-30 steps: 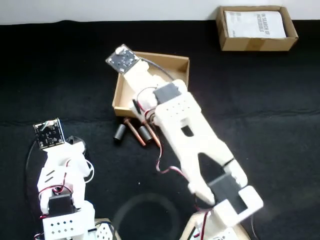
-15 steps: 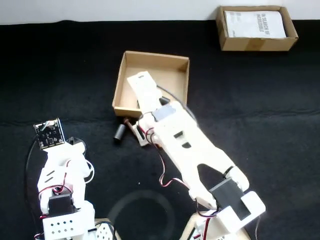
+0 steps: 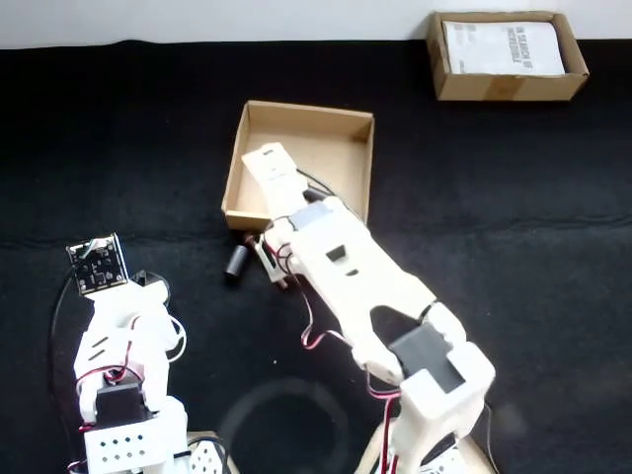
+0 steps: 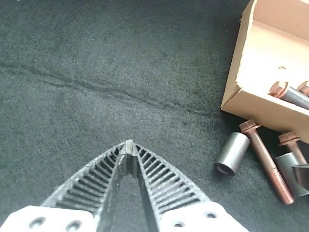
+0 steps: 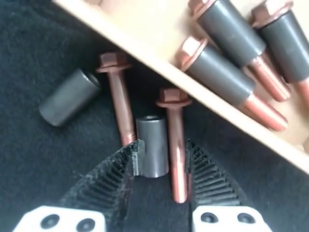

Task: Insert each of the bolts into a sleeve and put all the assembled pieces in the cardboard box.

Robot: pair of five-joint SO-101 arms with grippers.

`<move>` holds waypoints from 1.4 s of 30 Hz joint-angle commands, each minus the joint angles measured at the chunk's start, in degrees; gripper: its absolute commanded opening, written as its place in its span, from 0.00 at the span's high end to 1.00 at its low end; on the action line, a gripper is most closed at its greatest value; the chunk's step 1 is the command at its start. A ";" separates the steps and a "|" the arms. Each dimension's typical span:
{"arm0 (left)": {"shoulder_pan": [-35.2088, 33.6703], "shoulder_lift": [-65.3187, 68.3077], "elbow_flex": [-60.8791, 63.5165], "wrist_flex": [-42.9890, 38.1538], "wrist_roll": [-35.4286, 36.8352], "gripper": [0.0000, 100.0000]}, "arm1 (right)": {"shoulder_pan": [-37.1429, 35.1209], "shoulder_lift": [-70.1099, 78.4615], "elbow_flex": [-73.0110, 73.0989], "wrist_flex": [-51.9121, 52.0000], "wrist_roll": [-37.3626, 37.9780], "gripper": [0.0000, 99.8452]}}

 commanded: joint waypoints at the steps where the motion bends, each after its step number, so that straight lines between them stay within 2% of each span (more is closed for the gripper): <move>1: 0.84 -0.22 1.01 0.09 0.00 0.99 | -0.66 2.15 -4.62 -0.31 0.62 0.87; 8: 0.84 -0.22 1.01 0.09 0.00 0.99 | -3.74 6.90 -6.11 -0.13 0.53 0.87; 14: 0.84 -0.22 1.01 0.09 0.00 0.99 | -4.00 8.75 -6.29 4.53 0.35 0.87; 23: 0.84 -0.22 1.01 0.09 0.00 0.99 | -3.74 8.66 -8.92 4.70 0.53 0.87; 29: 0.84 -0.22 1.01 0.09 0.00 0.99 | -4.00 8.66 -16.04 13.67 7.21 0.87; 34: 0.84 -0.13 1.01 0.18 0.00 0.99 | -5.05 8.66 -21.32 20.18 7.30 0.87; 42: 1.10 -0.22 1.01 0.97 0.00 0.99 | -6.46 9.01 -21.41 20.88 7.30 0.87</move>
